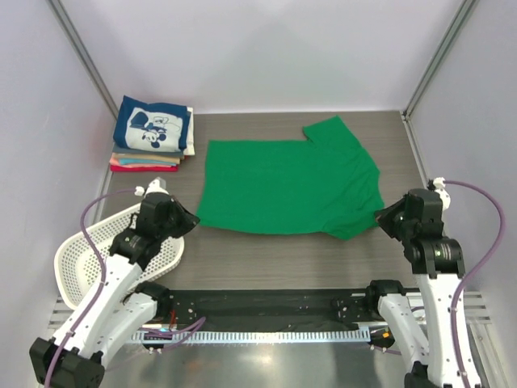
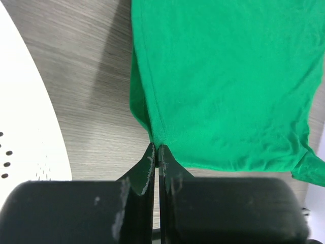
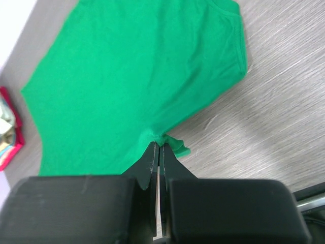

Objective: Fold and stack the t-shirts

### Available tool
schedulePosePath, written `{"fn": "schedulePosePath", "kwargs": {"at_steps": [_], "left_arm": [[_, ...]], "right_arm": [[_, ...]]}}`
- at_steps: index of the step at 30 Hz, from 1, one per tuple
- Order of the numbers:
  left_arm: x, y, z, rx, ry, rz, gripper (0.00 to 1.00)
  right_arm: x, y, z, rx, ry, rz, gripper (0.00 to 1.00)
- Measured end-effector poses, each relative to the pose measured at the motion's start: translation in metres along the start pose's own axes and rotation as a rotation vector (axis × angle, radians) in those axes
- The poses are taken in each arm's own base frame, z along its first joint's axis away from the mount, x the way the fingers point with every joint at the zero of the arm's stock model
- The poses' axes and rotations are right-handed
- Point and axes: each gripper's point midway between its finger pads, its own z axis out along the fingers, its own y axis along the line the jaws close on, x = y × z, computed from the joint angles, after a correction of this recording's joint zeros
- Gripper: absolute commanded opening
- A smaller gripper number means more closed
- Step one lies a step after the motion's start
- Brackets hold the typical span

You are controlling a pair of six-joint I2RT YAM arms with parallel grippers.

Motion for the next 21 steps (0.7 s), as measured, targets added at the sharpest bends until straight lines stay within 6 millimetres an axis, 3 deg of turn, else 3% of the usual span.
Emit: {"fn": "schedulePosePath", "kwargs": {"at_steps": [5, 12, 21], "left_arm": [[-0.009, -0.005, 0.016, -0.063, 0.039, 0.044, 0.0], [-0.026, -0.003, 0.058, -0.17, 0.093, 0.086, 0.0], [-0.048, 0.006, 0.119, -0.247, 0.148, 0.085, 0.0]], "right_arm": [[-0.005, 0.008, 0.033, 0.065, 0.063, -0.028, 0.01], [-0.023, 0.027, 0.089, 0.109, 0.098, -0.072, 0.01], [-0.042, 0.044, 0.144, 0.138, 0.092, -0.109, 0.01]]}}
